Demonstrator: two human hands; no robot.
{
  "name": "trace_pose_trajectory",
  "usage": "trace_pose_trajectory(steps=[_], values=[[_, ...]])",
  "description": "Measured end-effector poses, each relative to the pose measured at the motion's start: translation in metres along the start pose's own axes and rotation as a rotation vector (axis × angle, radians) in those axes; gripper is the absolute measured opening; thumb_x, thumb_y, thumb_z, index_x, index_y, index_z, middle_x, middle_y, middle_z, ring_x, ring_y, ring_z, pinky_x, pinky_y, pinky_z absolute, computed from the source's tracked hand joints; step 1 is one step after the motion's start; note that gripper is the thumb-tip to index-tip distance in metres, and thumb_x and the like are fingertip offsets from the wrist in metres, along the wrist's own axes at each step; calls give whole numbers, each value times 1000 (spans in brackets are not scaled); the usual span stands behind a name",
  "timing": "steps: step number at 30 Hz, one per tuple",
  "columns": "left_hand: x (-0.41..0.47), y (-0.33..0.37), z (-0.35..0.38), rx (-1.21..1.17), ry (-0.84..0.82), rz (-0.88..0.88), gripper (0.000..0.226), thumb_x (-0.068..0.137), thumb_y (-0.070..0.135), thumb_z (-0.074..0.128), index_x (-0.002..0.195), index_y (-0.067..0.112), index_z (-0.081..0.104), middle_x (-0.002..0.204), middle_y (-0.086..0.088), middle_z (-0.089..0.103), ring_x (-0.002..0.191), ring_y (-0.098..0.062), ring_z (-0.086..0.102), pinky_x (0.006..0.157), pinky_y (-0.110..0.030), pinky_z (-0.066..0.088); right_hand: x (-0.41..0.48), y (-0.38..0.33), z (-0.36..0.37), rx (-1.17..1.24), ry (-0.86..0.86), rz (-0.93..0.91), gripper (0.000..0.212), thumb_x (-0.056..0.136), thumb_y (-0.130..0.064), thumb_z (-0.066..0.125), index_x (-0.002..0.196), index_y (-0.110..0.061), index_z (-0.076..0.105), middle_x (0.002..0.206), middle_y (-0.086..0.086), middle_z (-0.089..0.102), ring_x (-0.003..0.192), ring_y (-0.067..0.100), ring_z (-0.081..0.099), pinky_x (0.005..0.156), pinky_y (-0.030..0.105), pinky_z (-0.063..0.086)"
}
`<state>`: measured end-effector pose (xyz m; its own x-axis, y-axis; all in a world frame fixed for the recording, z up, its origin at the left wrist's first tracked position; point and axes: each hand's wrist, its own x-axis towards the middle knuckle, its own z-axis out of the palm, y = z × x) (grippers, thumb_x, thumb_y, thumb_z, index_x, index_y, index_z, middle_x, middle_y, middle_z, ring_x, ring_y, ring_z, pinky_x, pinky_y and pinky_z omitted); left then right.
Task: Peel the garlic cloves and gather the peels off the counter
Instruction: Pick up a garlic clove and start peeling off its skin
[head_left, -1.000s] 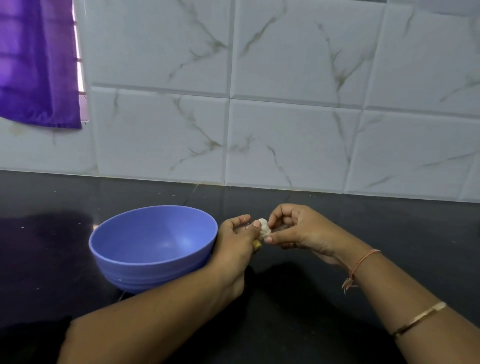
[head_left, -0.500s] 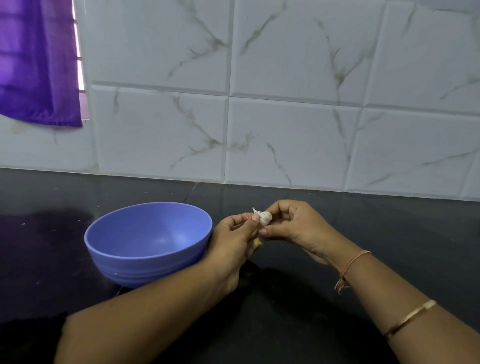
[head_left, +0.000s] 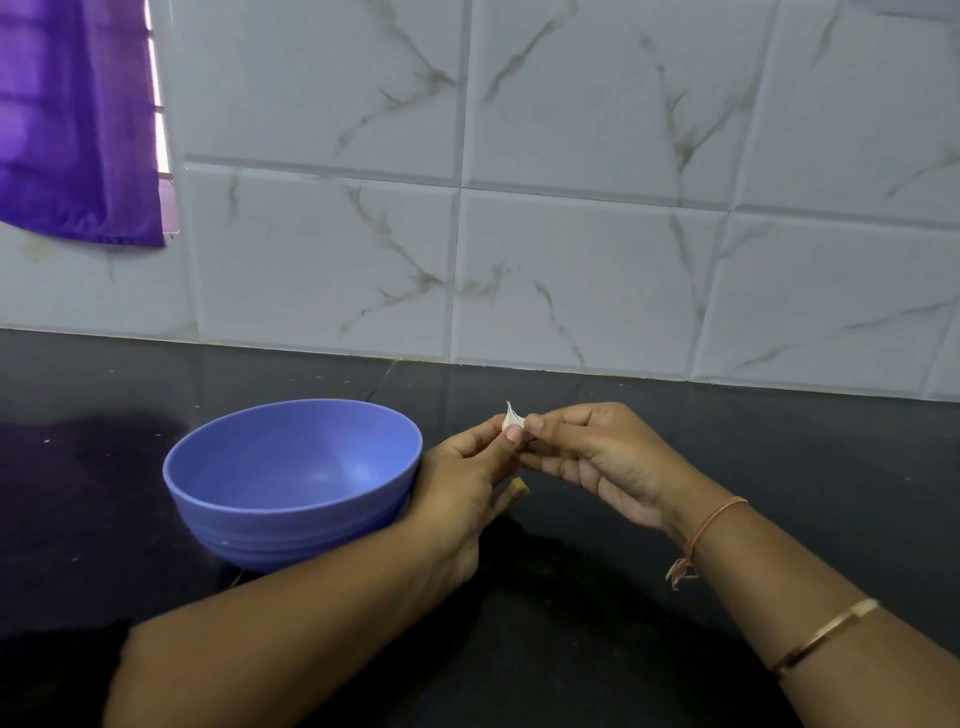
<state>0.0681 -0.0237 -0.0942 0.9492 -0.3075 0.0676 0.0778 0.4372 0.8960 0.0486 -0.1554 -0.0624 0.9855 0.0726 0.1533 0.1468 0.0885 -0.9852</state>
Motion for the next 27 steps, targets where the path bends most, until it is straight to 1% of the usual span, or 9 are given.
trace_pose_trajectory(steps=[6, 11, 13, 16, 17, 19, 21, 24, 27], values=[[1, -1, -1, 13, 3, 4, 15, 86, 16, 62, 97, 21, 70, 99, 1, 73, 99, -13, 65, 74, -24, 52, 1, 3, 3, 6, 60, 8, 19, 87, -6, 56, 92, 11, 63, 87, 17, 67, 76, 17, 68, 68, 23, 57], [2, -3, -2, 10, 3, 12, 14, 86, 17, 62, 96, 21, 71, 95, 1, 74, 95, -13, 67, 72, -23, 51, 3, 4, 5, 13, 88, 36, 19, 91, -7, 51, 90, 8, 63, 83, 16, 66, 74, 18, 67, 69, 26, 58], [2, -3, -2, 5, -8, 9, 15, 87, 17, 60, 98, 19, 70, 92, -1, 74, 89, -11, 69, 70, -22, 53, 3, 4, 5, -9, 87, 50, 19, 92, -7, 50, 90, 6, 63, 82, 15, 67, 72, 19, 68, 69, 28, 58], [1, -2, 0, -10, -10, 7, 12, 89, 16, 58, 92, 15, 69, 82, -1, 74, 75, -8, 70, 64, -18, 55, 1, 2, 5, -50, 85, 71, 19, 92, -9, 51, 96, 7, 61, 81, 15, 68, 69, 20, 69, 67, 29, 59], [1, -3, 0, -16, -1, 7, 11, 89, 15, 58, 92, 14, 69, 82, -2, 74, 74, -8, 70, 64, -18, 56, 1, 2, 5, -65, 87, 71, 19, 92, -9, 51, 98, 7, 60, 81, 16, 68, 70, 21, 70, 65, 28, 59], [3, -4, -1, -11, 19, 5, 11, 88, 15, 59, 94, 13, 68, 87, -4, 73, 80, -10, 69, 67, -20, 55, 1, 1, 5, -111, 98, 66, 17, 92, -9, 52, 97, 6, 60, 81, 14, 68, 70, 20, 69, 64, 28, 58], [4, -4, -1, -3, 34, 10, 11, 86, 14, 61, 96, 13, 67, 89, -4, 73, 83, -11, 69, 68, -22, 53, 1, 2, 6, -178, 126, 60, 13, 91, -9, 53, 91, 0, 62, 81, 12, 67, 72, 18, 67, 69, 31, 59], [5, -5, -1, -3, 68, 20, 10, 84, 11, 63, 94, 13, 64, 84, -1, 72, 81, -9, 67, 66, -22, 50, 4, 5, 3, -326, 195, 47, 9, 88, -11, 57, 82, -8, 64, 87, 9, 66, 83, 17, 61, 74, 32, 54], [6, -6, -1, 37, 105, 32, 13, 81, 9, 66, 93, 13, 63, 90, -3, 70, 87, -14, 65, 69, -24, 50, 5, 6, 0, -432, 221, 39, 7, 84, -9, 61, 84, -9, 68, 93, 7, 69, 93, 17, 61, 76, 32, 50]])
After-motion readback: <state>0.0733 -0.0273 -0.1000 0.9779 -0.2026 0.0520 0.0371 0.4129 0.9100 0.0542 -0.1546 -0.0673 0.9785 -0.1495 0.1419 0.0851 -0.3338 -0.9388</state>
